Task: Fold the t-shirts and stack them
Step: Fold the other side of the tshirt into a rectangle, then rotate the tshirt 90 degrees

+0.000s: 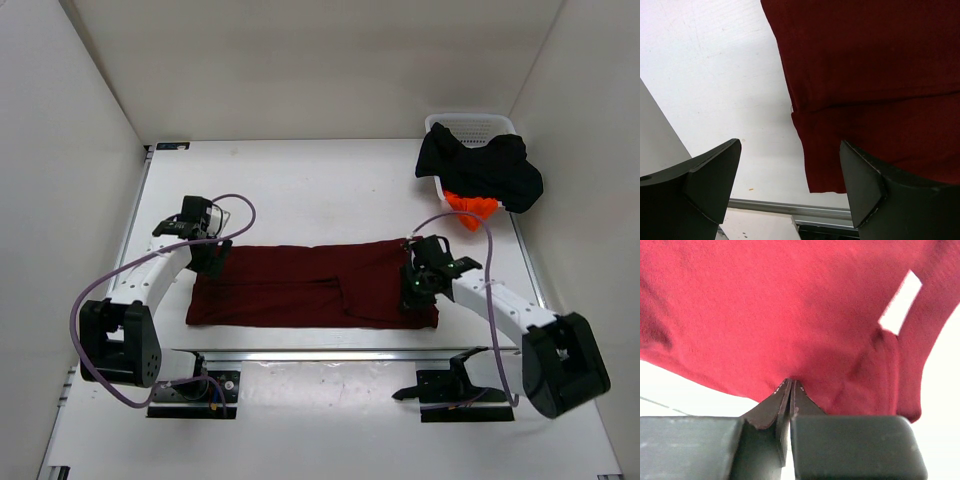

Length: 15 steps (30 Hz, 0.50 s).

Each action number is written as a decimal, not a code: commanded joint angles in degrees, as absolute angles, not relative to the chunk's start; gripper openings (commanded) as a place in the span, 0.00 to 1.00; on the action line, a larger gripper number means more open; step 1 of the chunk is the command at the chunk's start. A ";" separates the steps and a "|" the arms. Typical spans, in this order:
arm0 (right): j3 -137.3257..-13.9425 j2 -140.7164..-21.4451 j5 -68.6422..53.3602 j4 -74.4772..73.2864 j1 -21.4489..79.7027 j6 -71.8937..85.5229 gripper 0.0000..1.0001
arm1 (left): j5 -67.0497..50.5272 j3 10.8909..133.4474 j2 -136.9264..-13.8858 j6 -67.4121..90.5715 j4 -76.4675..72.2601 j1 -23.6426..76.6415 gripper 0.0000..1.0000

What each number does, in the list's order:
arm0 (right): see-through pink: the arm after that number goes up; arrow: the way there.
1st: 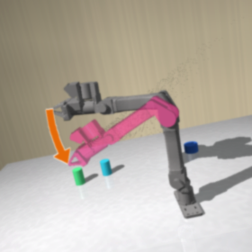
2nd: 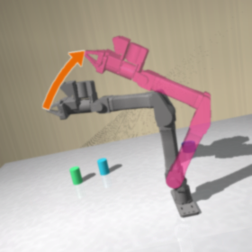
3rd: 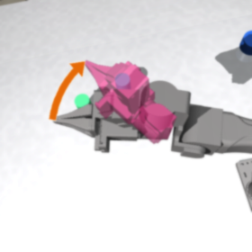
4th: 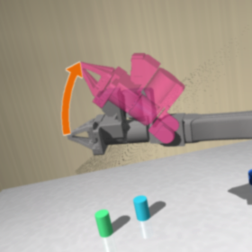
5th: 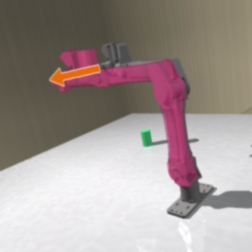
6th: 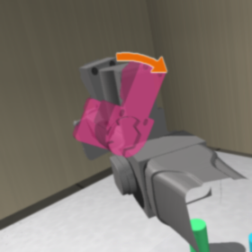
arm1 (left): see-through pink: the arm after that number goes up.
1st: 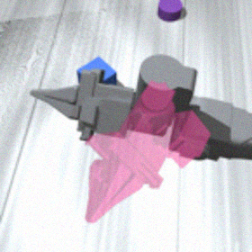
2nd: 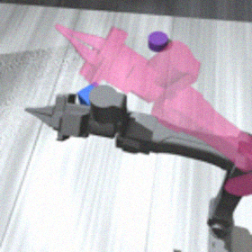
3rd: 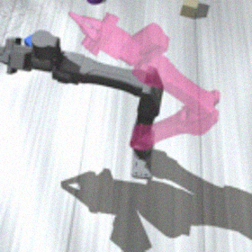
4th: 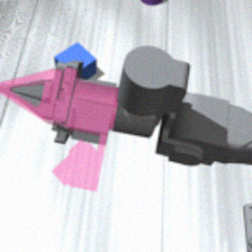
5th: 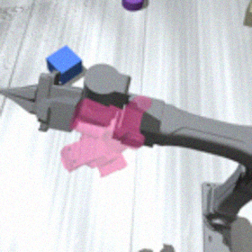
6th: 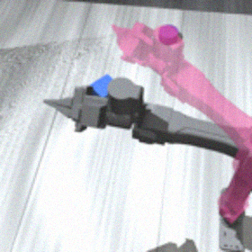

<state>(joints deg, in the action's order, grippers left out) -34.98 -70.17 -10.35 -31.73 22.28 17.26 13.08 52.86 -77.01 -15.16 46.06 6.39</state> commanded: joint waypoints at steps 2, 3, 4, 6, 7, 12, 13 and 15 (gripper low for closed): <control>-33.40 -62.86 -7.74 -37.08 20.75 22.66 0.00 | 12.92 52.38 -75.32 -14.50 44.65 5.45 0.90; -33.40 -62.41 -7.65 -36.92 20.83 22.50 0.00 | 13.09 52.21 -75.24 -14.68 44.47 5.10 0.91; -32.79 -61.71 -7.65 -37.26 20.31 23.11 0.00 | 13.18 52.03 -75.50 -14.76 44.65 5.53 0.91; -33.13 -61.35 -7.38 -37.53 18.12 23.99 0.02 | 13.53 52.21 -75.85 -14.94 43.60 5.27 0.90; -33.83 -61.70 -6.86 -38.23 17.41 24.52 0.07 | 14.14 52.56 -75.94 -15.64 43.51 4.93 0.91; -39.45 -65.81 -0.20 -42.96 15.11 27.07 0.29 | 17.93 56.50 -80.22 -18.45 35.52 2.55 0.94; -40.33 -66.09 2.61 -43.76 14.77 27.24 0.34 | 18.36 57.21 -81.46 -18.89 34.99 2.64 0.95; -40.96 -69.16 3.25 -45.96 14.68 26.72 0.41 | 18.02 60.63 -86.55 -19.68 34.37 2.99 0.97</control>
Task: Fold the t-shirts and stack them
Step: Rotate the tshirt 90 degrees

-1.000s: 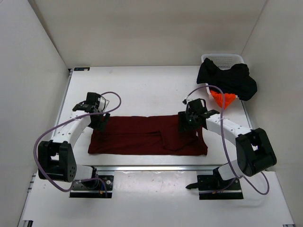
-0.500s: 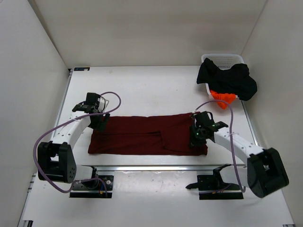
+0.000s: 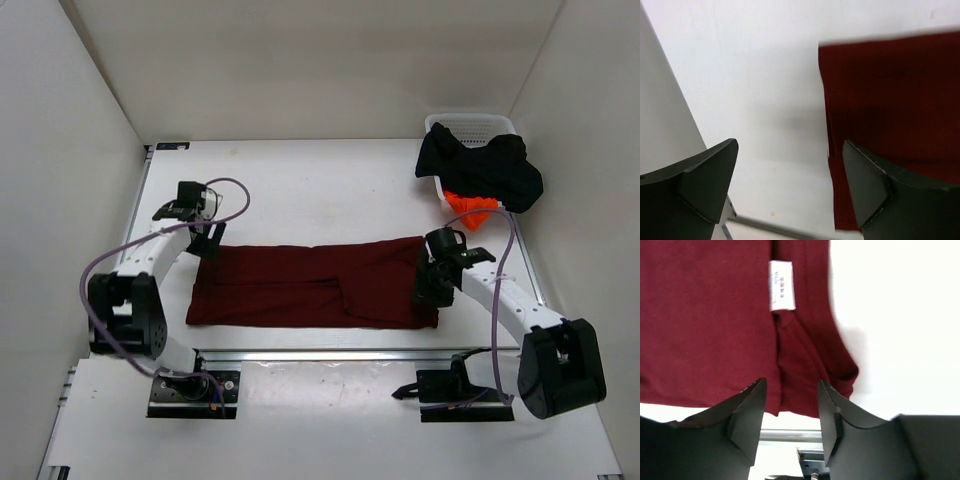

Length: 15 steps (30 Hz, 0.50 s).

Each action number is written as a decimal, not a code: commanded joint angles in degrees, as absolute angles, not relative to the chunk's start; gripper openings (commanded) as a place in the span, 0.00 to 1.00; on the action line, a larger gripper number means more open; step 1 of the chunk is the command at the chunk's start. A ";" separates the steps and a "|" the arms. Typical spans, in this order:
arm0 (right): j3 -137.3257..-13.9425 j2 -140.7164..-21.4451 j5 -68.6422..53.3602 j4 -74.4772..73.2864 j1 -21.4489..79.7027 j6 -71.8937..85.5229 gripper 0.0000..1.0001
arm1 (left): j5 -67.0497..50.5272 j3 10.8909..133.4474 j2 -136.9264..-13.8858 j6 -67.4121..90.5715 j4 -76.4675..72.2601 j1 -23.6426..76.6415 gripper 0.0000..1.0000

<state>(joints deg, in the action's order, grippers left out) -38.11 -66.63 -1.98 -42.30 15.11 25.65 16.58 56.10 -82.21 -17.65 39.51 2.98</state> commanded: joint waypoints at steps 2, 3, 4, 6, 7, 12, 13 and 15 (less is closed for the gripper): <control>-39.56 -70.66 1.33 -46.58 13.19 27.24 0.44 | 16.36 63.61 -90.41 -19.08 34.28 3.25 0.98; -38.25 -71.10 0.54 -46.15 11.97 27.68 0.45 | 13.30 65.72 -92.35 -18.72 34.71 2.64 0.99; -37.62 -71.19 0.79 -45.71 11.00 28.12 0.45 | 11.36 68.09 -94.81 -18.55 35.33 2.55 0.98; -35.87 -70.23 -1.49 -44.22 10.20 29.88 0.47 | 7.13 70.74 -97.81 -19.51 37.17 2.90 0.99; -34.82 -69.53 -1.41 -43.43 10.11 30.32 0.49 | 7.64 71.53 -100.17 -19.08 38.31 2.90 0.98; -32.09 -70.31 -3.95 -41.14 9.58 31.55 0.50 | 7.82 67.51 -102.39 -20.13 38.59 3.60 0.92; -31.38 -71.01 -4.30 -39.74 9.93 31.38 0.50 | 7.56 66.19 -102.22 -20.21 38.50 3.17 0.87; -30.50 -71.80 -6.23 -37.89 9.84 31.29 0.39 | 7.04 65.66 -102.48 -19.95 39.89 3.34 0.76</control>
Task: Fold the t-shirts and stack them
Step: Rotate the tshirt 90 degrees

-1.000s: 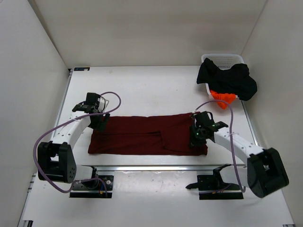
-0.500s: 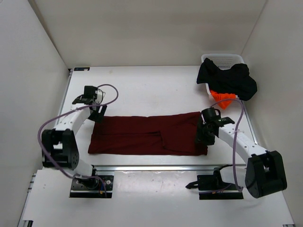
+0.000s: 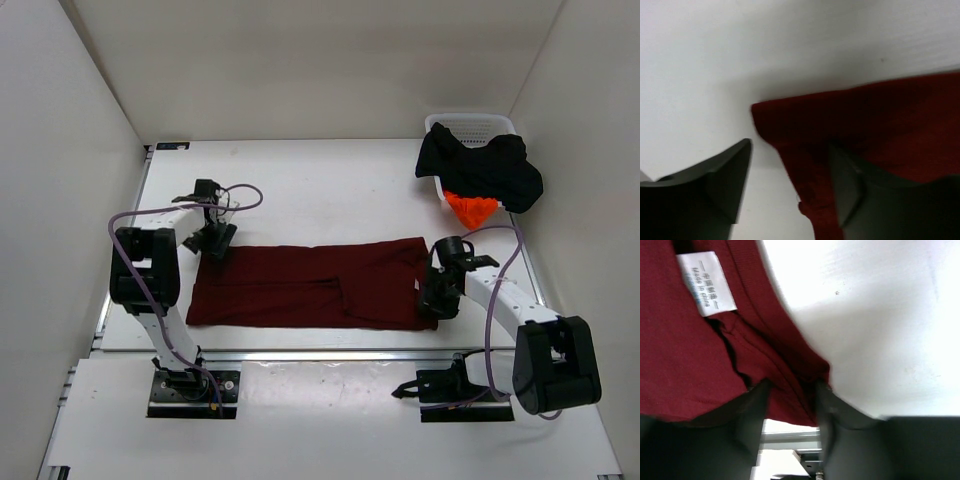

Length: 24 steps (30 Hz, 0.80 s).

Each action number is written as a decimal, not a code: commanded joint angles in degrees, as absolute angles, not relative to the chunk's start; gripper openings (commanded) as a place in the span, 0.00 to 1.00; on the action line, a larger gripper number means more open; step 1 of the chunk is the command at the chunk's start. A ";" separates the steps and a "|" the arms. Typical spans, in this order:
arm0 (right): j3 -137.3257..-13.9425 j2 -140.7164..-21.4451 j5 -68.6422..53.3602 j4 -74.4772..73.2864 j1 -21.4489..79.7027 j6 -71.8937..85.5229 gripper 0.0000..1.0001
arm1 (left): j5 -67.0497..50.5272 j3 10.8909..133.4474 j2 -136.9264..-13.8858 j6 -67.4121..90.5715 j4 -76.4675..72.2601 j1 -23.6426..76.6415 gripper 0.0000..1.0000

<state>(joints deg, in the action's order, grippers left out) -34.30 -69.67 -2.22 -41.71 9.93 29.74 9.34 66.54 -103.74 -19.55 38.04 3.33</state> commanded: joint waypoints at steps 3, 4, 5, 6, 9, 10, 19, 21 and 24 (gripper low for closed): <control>-29.88 -73.91 -9.66 -34.98 9.05 30.85 0.05 | 5.18 64.25 -103.18 -19.17 39.90 3.52 0.43; -30.49 -75.13 -9.67 -34.28 9.23 30.07 0.00 | 4.92 63.81 -103.18 -18.90 39.90 3.95 0.31; -31.89 -76.45 -9.93 -34.45 8.97 28.93 0.00 | 5.44 63.81 -103.36 -17.94 39.99 3.87 0.14; -33.04 -77.94 -9.93 -34.98 9.23 28.31 0.00 | 6.06 63.46 -103.45 -17.06 39.99 3.52 0.06; -40.32 -82.43 -8.53 -36.82 10.02 24.80 0.00 | 6.85 61.88 -102.31 -17.05 40.51 1.32 0.00; -44.08 -84.62 -8.26 -37.35 10.19 23.39 0.00 | 7.12 61.79 -102.04 -17.49 40.52 0.19 0.00; -81.97 -112.13 -5.10 -42.71 13.09 16.71 0.00 | 9.66 54.32 -93.87 -21.36 43.76 -3.52 0.00; -93.63 -119.23 -4.93 -45.42 13.88 15.74 0.00 | 10.02 54.14 -93.25 -21.18 45.16 -4.04 0.00; -105.16 -125.83 -6.24 -45.44 14.07 16.08 0.01 | 9.84 54.75 -93.17 -19.96 48.59 -5.45 0.03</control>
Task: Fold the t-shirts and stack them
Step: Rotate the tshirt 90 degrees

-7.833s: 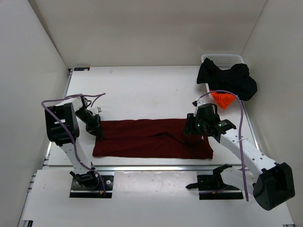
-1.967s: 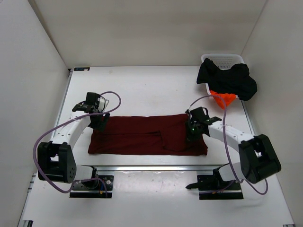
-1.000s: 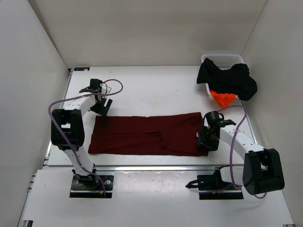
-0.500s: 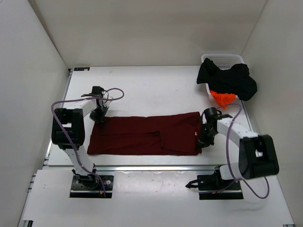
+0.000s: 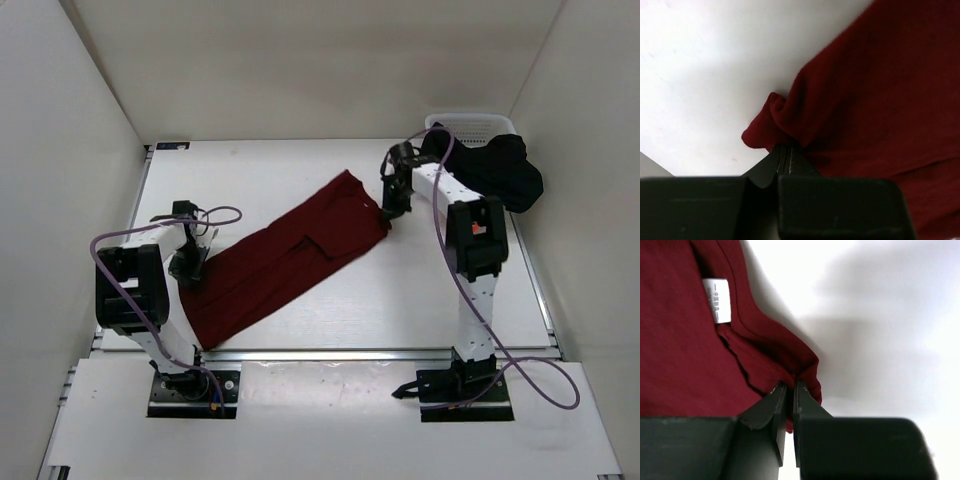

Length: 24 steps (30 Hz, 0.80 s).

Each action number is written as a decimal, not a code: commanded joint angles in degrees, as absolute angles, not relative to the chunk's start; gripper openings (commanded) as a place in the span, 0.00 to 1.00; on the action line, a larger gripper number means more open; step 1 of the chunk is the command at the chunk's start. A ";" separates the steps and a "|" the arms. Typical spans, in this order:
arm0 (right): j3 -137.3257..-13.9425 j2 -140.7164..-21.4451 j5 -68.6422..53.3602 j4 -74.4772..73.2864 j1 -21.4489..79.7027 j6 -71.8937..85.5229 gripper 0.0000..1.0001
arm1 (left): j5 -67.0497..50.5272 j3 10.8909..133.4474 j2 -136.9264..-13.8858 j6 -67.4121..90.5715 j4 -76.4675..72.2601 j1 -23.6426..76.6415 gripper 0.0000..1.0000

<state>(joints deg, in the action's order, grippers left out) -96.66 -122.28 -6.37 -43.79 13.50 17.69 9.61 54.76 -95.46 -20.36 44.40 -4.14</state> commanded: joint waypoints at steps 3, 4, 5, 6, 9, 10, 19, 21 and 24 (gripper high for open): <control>-116.76 -132.25 -7.82 -45.70 13.36 16.17 0.09 | 7.57 54.41 -91.77 -20.04 51.84 -4.67 0.11; -120.90 -133.84 -8.17 -45.36 13.71 15.91 0.20 | 6.95 54.14 -90.80 -20.47 53.25 -4.40 0.18; -123.11 -134.55 -8.35 -45.26 13.62 16.00 0.27 | 6.33 53.97 -90.36 -20.83 53.70 -3.09 0.22; -126.27 -135.43 -8.00 -44.92 13.54 15.04 0.30 | 5.81 53.44 -89.22 -21.09 55.01 -2.12 0.30; -128.67 -134.13 -8.70 -44.38 13.27 14.68 0.37 | 7.20 52.21 -86.06 -20.39 55.98 -1.05 0.49; -127.71 -132.64 -8.53 -44.91 12.84 14.68 0.38 | 7.29 51.34 -84.83 -20.04 56.25 -0.79 0.53; -101.28 -115.77 -5.11 -38.87 17.48 17.84 0.37 | 13.00 49.13 -80.16 -15.74 50.10 -3.61 0.59; -94.33 -111.03 -0.90 -30.27 19.42 18.81 0.37 | 13.19 51.23 -80.86 -14.51 49.40 -2.90 0.59; -78.43 -98.81 8.04 -6.56 21.36 19.25 0.41 | 10.03 55.89 -81.47 -13.45 49.74 -4.03 0.60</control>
